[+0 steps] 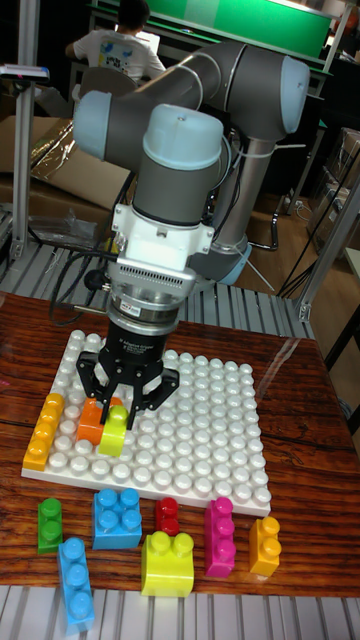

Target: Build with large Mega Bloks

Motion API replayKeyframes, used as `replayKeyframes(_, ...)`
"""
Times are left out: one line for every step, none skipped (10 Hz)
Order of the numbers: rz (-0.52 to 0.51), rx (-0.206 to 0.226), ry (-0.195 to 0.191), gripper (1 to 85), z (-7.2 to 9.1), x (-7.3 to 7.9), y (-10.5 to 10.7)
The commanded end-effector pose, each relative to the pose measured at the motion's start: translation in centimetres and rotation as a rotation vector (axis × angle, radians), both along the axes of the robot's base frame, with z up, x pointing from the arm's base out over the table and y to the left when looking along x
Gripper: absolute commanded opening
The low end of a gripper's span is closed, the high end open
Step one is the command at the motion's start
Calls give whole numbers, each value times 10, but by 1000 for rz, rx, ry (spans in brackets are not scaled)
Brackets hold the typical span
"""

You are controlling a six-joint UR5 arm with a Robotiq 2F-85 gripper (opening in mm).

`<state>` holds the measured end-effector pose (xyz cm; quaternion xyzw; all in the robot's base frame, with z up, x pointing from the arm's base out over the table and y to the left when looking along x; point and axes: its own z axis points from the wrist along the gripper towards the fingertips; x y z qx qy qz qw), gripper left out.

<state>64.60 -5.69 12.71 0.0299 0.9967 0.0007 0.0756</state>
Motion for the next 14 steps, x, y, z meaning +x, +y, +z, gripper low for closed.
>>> replayKeyframes(-32, 14, -30, 10, -6, -11, 8)
replayKeyframes(-35, 35, -37, 10, -5, -10, 12)
replayKeyframes(-42, 48, -42, 10, -4, -10, 17)
replayKeyframes(-51, 53, -43, 10, -1, -10, 20)
replayKeyframes(-54, 49, -42, 10, 2, -12, 20)
replayKeyframes(-51, 48, -46, 10, 1, -10, 18)
replayKeyframes(-37, 35, -47, 10, -2, -7, 14)
replayKeyframes(-48, 50, -48, 10, -7, -5, 18)
replayKeyframes(-67, 46, -63, 10, -17, -2, 21)
replayKeyframes(-76, 34, -76, 10, -24, 0, 21)
replayKeyframes(-80, 34, -81, 10, -29, 2, 22)
replayKeyframes(-83, 34, -85, 10, -33, 2, 24)
replayKeyframes(-83, 29, -93, 10, -37, 3, 25)
replayKeyframes(-81, 21, -93, 10, -40, 5, 22)
